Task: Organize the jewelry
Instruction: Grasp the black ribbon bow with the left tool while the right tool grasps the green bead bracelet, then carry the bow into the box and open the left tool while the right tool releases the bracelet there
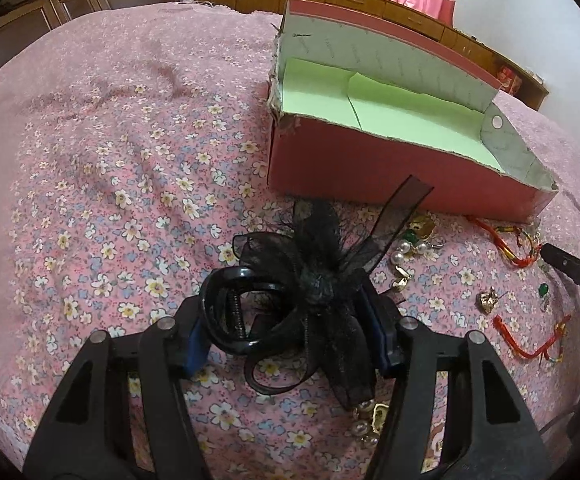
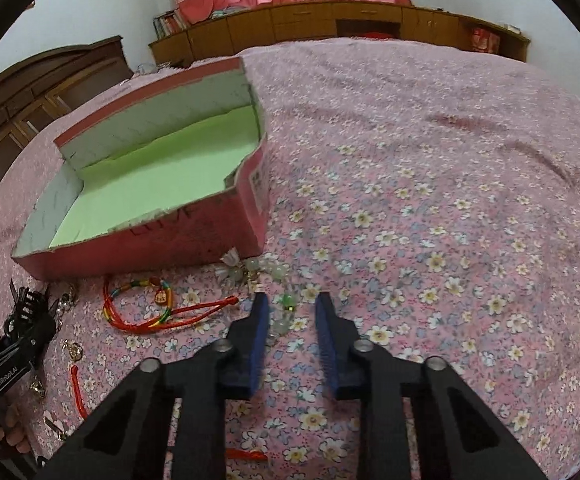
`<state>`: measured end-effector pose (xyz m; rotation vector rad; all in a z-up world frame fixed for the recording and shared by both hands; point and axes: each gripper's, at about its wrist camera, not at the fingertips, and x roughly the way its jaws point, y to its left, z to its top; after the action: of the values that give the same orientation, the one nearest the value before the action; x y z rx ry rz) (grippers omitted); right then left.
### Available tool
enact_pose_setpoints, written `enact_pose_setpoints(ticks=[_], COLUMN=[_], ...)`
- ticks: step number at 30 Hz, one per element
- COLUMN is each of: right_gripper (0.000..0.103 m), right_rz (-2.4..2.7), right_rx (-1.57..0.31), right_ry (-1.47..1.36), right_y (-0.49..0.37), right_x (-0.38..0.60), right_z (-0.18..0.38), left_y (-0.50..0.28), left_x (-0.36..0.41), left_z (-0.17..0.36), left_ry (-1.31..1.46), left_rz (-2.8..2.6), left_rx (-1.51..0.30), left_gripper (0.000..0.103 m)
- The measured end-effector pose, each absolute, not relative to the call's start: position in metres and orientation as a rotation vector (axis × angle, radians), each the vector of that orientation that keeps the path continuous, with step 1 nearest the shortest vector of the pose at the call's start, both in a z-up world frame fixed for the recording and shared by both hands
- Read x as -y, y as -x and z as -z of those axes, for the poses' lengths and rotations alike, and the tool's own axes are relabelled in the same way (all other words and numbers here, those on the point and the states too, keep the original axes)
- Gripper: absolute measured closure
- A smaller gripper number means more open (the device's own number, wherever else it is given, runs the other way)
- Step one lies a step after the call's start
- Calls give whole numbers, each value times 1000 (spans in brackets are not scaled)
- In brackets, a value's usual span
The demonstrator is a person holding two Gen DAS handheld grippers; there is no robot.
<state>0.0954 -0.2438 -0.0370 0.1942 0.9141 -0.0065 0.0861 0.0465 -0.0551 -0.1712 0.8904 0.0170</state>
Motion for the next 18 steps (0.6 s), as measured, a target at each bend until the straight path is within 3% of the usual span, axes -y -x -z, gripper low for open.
enact_pose_setpoints(ticks=[4,18], right_gripper=[92,94], right_rz=[-10,0], right_rx=[-921,-829], right_ry=[-183,-211], right_y=[-99,-67], right_x=[240,242], right_z=[40,8], left_y=[-83,-58], left_x=[-49,-60], left_z=[52,28], left_ry=[167,183], left_rz=[-23,7], left_rx=[-891,-860], left_gripper=[50,58])
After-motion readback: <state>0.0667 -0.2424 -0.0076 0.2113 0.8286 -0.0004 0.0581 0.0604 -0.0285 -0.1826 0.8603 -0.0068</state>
